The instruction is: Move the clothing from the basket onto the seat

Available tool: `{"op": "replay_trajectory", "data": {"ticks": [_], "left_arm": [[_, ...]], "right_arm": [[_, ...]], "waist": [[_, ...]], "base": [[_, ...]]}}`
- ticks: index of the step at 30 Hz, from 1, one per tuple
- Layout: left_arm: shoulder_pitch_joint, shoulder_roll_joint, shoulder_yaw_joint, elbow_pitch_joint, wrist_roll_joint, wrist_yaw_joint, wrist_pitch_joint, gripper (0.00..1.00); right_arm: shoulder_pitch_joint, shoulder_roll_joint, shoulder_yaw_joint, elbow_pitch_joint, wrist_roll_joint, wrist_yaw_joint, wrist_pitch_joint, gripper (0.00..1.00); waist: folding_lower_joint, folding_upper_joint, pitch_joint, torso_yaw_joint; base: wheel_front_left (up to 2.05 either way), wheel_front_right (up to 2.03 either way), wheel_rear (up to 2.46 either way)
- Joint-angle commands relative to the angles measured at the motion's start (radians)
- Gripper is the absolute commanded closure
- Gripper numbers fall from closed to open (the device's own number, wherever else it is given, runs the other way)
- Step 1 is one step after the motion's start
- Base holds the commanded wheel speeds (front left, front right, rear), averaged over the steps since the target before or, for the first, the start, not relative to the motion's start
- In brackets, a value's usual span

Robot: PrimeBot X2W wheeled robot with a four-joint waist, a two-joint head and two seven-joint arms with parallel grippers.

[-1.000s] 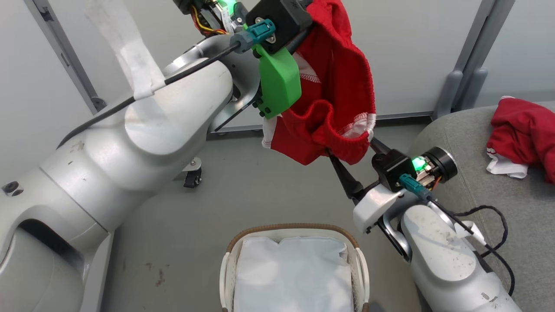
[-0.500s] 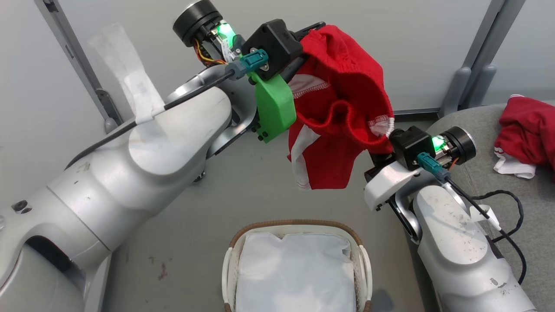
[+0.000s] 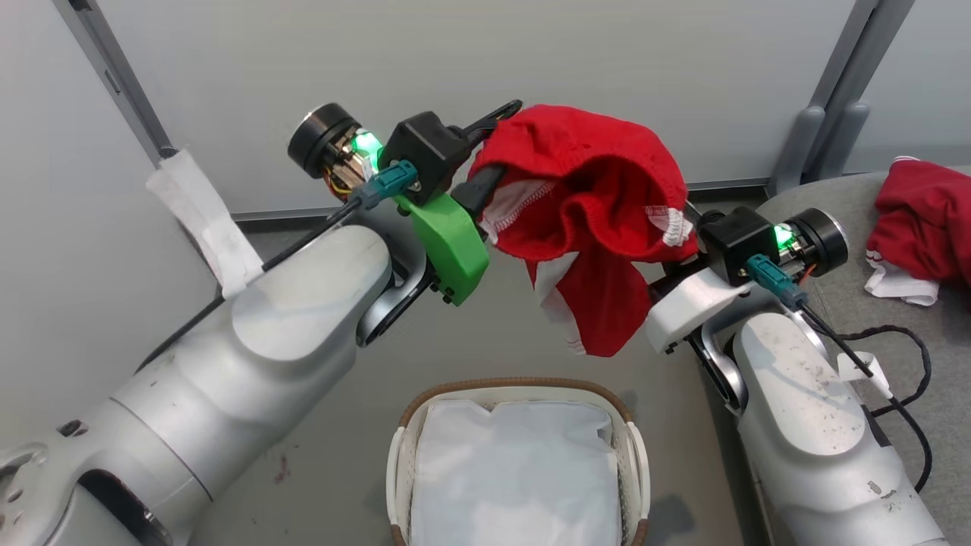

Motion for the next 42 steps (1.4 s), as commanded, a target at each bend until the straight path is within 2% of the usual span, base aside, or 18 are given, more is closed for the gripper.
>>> {"op": "replay_trajectory", "data": {"ticks": [1,7,10,23,34,42], "left_arm": [[0.033,-0.003,0.011,0.008,0.002,0.010,-0.011,0.00],[0.151,-0.013,0.088,-0.003,0.034,0.037,-0.021,0.00],[0.240,-0.027,0.160,-0.030,0.061,0.045,-0.019,0.00],[0.514,-0.089,0.377,-0.027,0.169,-0.008,-0.019,0.00],[0.645,-0.126,0.485,-0.008,0.285,-0.044,-0.019,0.00],[0.684,-0.157,0.534,-0.010,0.335,-0.057,-0.019,0.00]], "right_arm": [[-0.013,-0.004,-0.012,-0.012,0.001,-0.001,0.000,1.00],[-0.007,-0.004,-0.060,-0.024,-0.023,-0.001,0.000,1.00],[-0.004,-0.003,-0.093,-0.020,-0.051,-0.001,0.000,1.00],[0.009,-0.004,-0.213,-0.015,-0.134,-0.001,0.000,1.00],[0.031,-0.004,-0.277,-0.027,-0.154,-0.001,0.000,1.00],[0.032,-0.004,-0.267,-0.014,-0.147,-0.001,0.000,1.00]], "waist": [[0.0000,0.0000,0.003,0.000],[0.0000,0.0000,0.018,0.001],[0.0000,0.0000,0.030,0.006],[0.0000,0.0000,0.056,-0.009],[0.0000,0.0000,0.055,-0.027],[0.0000,0.0000,0.051,-0.073]], "base": [[0.00,0.00,0.00],[0.00,0.00,0.00],[0.00,0.00,0.00],[0.00,0.00,0.00],[0.00,0.00,0.00],[0.00,0.00,0.00]]}}
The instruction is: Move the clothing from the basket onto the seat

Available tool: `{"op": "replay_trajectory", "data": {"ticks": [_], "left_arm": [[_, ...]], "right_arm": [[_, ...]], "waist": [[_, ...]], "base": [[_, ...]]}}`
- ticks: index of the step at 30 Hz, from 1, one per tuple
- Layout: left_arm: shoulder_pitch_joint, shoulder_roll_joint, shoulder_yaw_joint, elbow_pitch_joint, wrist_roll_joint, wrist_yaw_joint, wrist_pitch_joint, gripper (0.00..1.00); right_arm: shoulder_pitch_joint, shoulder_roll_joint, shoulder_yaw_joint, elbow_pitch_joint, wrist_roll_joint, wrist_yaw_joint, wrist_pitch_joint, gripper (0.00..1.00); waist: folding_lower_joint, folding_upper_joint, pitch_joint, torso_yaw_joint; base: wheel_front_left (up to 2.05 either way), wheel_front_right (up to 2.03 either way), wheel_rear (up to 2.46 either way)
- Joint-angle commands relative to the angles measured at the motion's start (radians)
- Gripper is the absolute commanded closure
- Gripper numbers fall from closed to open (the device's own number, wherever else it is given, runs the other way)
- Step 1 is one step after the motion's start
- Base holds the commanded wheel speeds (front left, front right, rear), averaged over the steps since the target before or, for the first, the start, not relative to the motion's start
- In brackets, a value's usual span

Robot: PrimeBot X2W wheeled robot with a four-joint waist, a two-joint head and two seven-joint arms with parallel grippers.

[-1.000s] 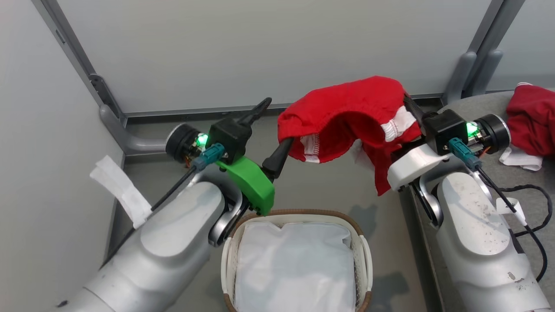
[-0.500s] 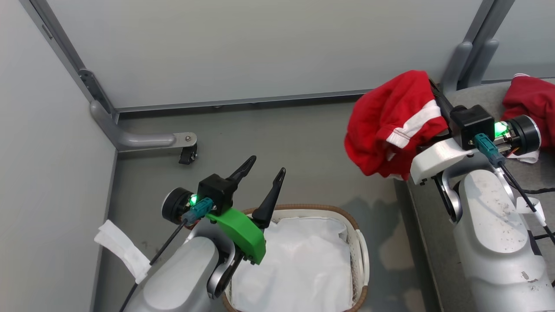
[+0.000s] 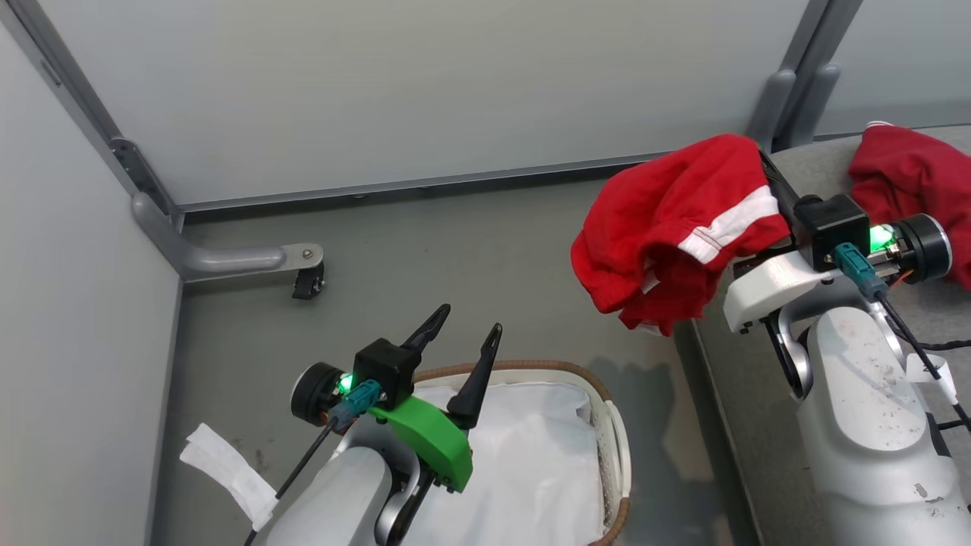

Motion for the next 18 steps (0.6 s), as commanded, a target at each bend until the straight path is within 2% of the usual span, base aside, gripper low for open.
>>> {"op": "replay_trajectory", "data": {"ticks": [1,9,18], "left_arm": [[0.015,-0.003,0.010,-0.006,0.016,-0.003,-0.001,0.00],[0.043,-0.021,0.046,-0.050,0.063,-0.008,-0.001,0.00],[0.025,-0.026,0.008,-0.064,0.073,-0.009,0.000,0.00]], "right_arm": [[0.003,-0.004,0.006,0.002,-0.001,-0.001,0.000,1.00],[-0.022,-0.004,0.024,-0.015,-0.015,-0.001,0.000,1.00],[-0.021,-0.009,-0.011,-0.026,-0.031,-0.001,0.000,1.00]], "waist": [[0.0000,0.0000,0.002,-0.030],[0.0000,0.0000,0.025,-0.172],[0.0000,0.0000,0.065,-0.318]], "base": [[0.00,0.00,0.00],[0.00,0.00,0.00],[0.00,0.00,0.00]]}}
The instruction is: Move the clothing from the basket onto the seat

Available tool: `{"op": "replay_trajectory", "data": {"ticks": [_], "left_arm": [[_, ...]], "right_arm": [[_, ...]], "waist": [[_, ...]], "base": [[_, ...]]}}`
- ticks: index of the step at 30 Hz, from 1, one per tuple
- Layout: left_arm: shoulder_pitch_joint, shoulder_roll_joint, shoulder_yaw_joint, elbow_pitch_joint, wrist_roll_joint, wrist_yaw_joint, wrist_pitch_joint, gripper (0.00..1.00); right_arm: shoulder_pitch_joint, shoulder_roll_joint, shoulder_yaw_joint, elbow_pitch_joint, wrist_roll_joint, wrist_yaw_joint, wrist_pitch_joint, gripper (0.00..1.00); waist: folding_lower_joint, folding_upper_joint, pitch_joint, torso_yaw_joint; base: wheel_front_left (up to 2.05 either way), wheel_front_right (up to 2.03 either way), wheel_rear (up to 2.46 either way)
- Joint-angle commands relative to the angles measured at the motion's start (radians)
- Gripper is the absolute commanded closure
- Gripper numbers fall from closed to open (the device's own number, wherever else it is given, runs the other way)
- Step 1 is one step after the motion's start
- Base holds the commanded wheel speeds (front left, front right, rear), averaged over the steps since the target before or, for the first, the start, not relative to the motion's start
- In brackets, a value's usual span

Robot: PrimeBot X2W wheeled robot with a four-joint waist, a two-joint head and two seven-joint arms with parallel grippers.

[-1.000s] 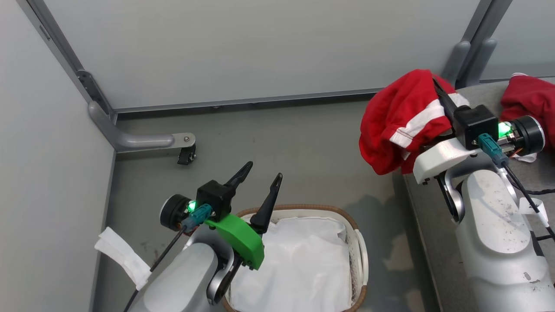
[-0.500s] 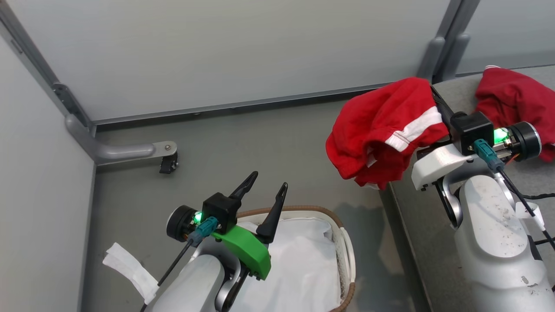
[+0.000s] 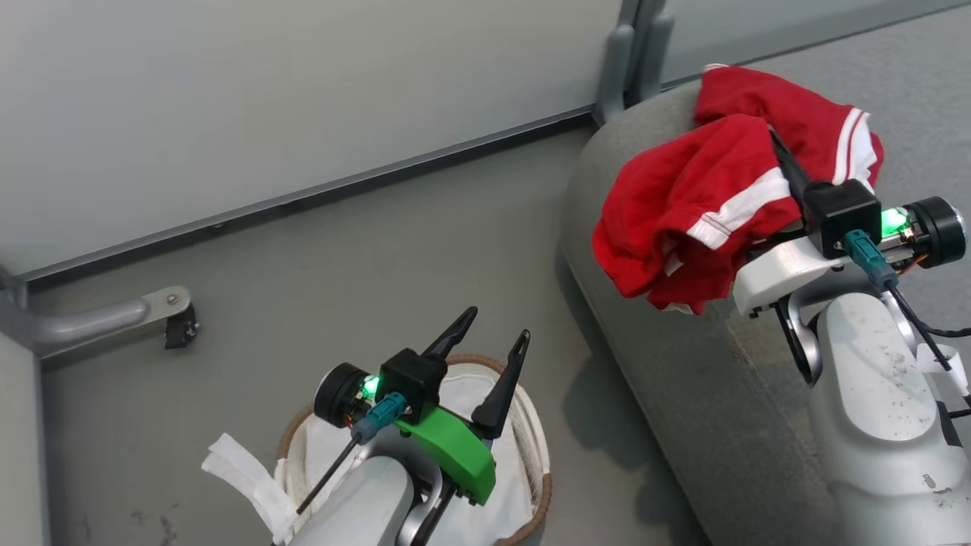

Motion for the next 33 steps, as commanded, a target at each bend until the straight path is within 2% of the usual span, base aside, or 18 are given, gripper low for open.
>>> {"op": "replay_trajectory", "data": {"ticks": [1,6,12,15,19,24,26,29,33], "left_arm": [[-0.012,0.004,-0.006,0.004,0.000,-0.004,-0.001,0.00],[-0.030,0.008,-0.026,0.009,-0.007,-0.004,-0.001,0.00],[-0.053,0.016,-0.035,-0.006,-0.001,-0.004,0.000,0.00],[-0.066,0.020,-0.035,-0.018,0.008,-0.004,0.000,0.00],[-0.095,0.034,-0.026,-0.046,0.024,-0.004,-0.001,0.00],[-0.135,0.056,-0.027,-0.079,0.056,-0.004,-0.001,0.00],[-0.152,0.066,-0.026,-0.091,0.070,-0.004,-0.001,0.00],[-0.178,0.080,-0.026,-0.113,0.090,-0.004,-0.001,0.00],[-0.202,0.096,-0.017,-0.141,0.115,-0.004,-0.001,0.00]], "right_arm": [[-0.002,-0.003,-0.008,-0.006,-0.001,-0.001,0.000,1.00],[-0.018,-0.008,-0.028,-0.017,0.010,-0.001,0.000,1.00],[-0.088,-0.054,-0.028,-0.040,0.001,-0.001,0.000,1.00],[-0.158,-0.098,-0.036,-0.050,-0.001,-0.001,0.000,1.00],[-0.286,-0.188,-0.063,-0.056,-0.012,-0.001,0.000,1.00],[-0.452,-0.319,-0.127,-0.044,-0.025,-0.001,0.000,1.00],[-0.492,-0.351,-0.166,-0.041,-0.029,-0.001,0.000,1.00],[-0.515,-0.377,-0.225,-0.040,-0.034,-0.001,0.000,1.00],[-0.459,-0.362,-0.308,-0.022,-0.047,-0.001,0.000,1.00]], "waist": [[0.0000,-0.0001,0.039,-0.089],[0.0000,-0.0001,0.063,-0.125],[0.0000,-0.0001,0.103,-0.121],[0.0000,-0.0001,0.133,-0.099],[0.0000,-0.0001,0.198,-0.054],[0.0000,-0.0001,0.299,0.007],[0.0000,-0.0001,0.339,0.025],[0.0000,-0.0001,0.401,0.048],[0.0000,-0.0001,0.473,0.058]], "base": [[0.00,0.00,0.00],[0.00,0.00,0.00],[0.00,0.00,0.00],[0.00,0.00,0.00],[0.00,0.00,0.00],[0.00,0.00,0.00],[0.00,0.00,0.00],[0.00,0.00,0.00],[0.00,0.00,0.00]]}}
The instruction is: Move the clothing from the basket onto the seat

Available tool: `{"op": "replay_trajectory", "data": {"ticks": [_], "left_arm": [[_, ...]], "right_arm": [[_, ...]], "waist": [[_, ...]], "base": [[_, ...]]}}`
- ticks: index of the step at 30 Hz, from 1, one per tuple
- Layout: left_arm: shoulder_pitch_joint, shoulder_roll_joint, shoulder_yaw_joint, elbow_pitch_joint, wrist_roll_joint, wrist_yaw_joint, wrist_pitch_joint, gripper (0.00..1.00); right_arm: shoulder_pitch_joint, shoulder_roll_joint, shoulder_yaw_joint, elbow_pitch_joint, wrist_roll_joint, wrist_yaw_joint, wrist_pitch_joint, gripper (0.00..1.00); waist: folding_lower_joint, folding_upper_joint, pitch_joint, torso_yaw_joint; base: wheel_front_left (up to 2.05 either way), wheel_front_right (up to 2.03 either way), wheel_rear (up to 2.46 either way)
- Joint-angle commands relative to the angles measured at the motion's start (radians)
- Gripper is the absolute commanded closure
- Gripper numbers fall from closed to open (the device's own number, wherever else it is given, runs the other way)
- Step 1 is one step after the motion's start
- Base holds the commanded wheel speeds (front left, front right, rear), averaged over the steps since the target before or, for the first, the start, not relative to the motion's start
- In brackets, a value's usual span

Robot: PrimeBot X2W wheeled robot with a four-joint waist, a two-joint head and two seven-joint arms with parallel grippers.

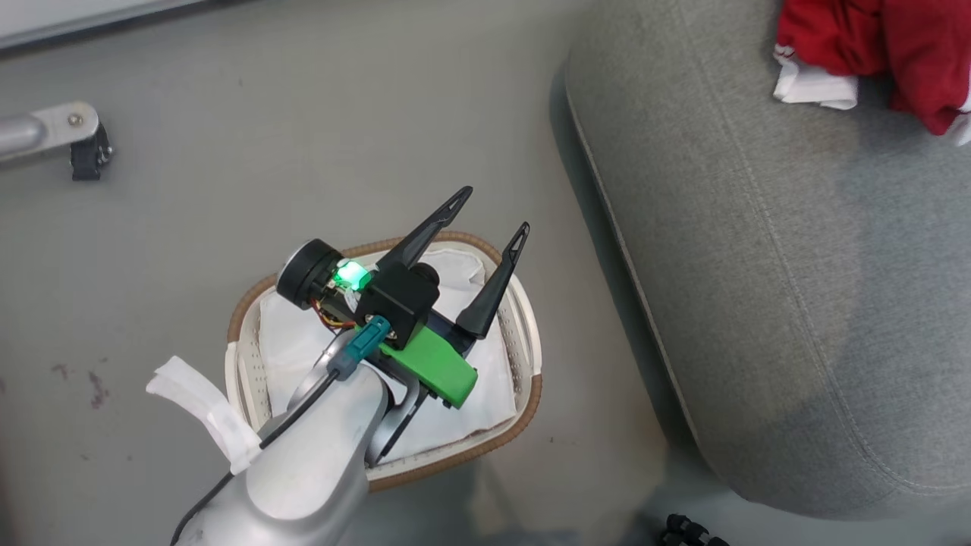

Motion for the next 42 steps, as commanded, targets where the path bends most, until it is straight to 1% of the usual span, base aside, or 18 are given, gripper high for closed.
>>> {"op": "replay_trajectory", "data": {"ticks": [1,5,9,14,15,16,17,18,19,26,32,35,42], "left_arm": [[-0.022,0.012,0.006,-0.009,0.014,-0.003,-0.001,0.00],[-0.031,0.028,0.018,-0.017,0.028,-0.003,-0.001,0.00],[-0.026,0.033,0.029,-0.020,0.027,-0.003,-0.001,0.00],[-0.013,0.037,0.027,-0.019,0.012,-0.003,-0.001,0.00],[-0.012,0.038,0.026,-0.021,0.010,-0.003,-0.001,0.00],[-0.010,0.039,0.025,-0.023,0.008,-0.003,-0.001,0.00],[-0.009,0.042,0.023,-0.024,0.006,-0.003,-0.001,0.00],[-0.008,0.043,0.022,-0.023,0.004,-0.003,-0.001,0.00],[-0.008,0.043,0.019,-0.023,0.000,-0.003,-0.001,0.00],[0.013,0.037,0.029,-0.025,-0.014,-0.003,-0.001,0.00],[0.044,0.017,0.084,-0.032,-0.020,-0.002,-0.001,0.00],[0.063,0.007,0.112,-0.031,-0.022,0.000,-0.001,0.00],[0.117,-0.020,0.173,-0.024,-0.019,0.000,-0.001,0.00]], "right_arm": [[0.045,0.022,-0.021,0.015,-0.011,-0.001,0.000,1.00],[0.133,0.068,-0.063,0.044,-0.041,-0.001,0.000,1.00],[0.209,0.128,-0.094,0.067,-0.056,-0.001,0.000,1.00],[0.258,0.164,-0.105,0.079,-0.058,-0.001,0.000,1.00],[0.267,0.172,-0.107,0.075,-0.056,-0.001,0.000,0.97],[0.274,0.178,-0.107,0.073,-0.055,-0.001,0.000,0.70],[0.282,0.183,-0.107,0.068,-0.055,-0.001,0.000,0.53],[0.288,0.185,-0.107,0.065,-0.054,-0.001,0.000,0.16],[0.296,0.189,-0.105,0.061,-0.053,-0.001,0.000,0.00],[0.391,0.231,-0.091,-0.001,-0.038,-0.001,0.000,0.00],[0.494,0.282,-0.070,-0.061,-0.022,-0.001,0.000,0.00],[0.531,0.296,-0.062,-0.071,-0.013,-0.001,0.000,0.00],[0.589,0.283,-0.044,-0.096,-0.003,-0.001,0.000,0.00]], "waist": [[-0.0001,-0.0001,0.125,0.056],[-0.0001,-0.0001,0.163,0.046],[-0.0001,-0.0001,0.176,0.036],[-0.0001,-0.0001,0.173,0.021],[-0.0001,-0.0001,0.171,0.018],[-0.0001,-0.0001,0.168,0.016],[-0.0001,-0.0001,0.165,0.014],[-0.0001,-0.0001,0.162,0.013],[-0.0001,-0.0001,0.157,0.011],[-0.0001,-0.0001,0.114,0.006],[-0.0001,-0.0001,0.067,-0.001],[-0.0001,-0.0001,0.041,-0.002],[-0.0001,-0.0001,-0.041,0.017]], "base": [[0.00,0.00,0.00],[0.00,0.00,0.00],[0.00,0.00,0.00],[0.00,0.00,0.00],[0.00,0.00,0.00],[0.00,0.00,0.00],[0.00,0.00,0.00],[0.00,0.00,0.00],[0.00,0.00,0.00],[0.00,0.00,0.00],[0.00,0.00,0.00],[0.00,0.00,0.00],[0.00,0.00,0.00]]}}
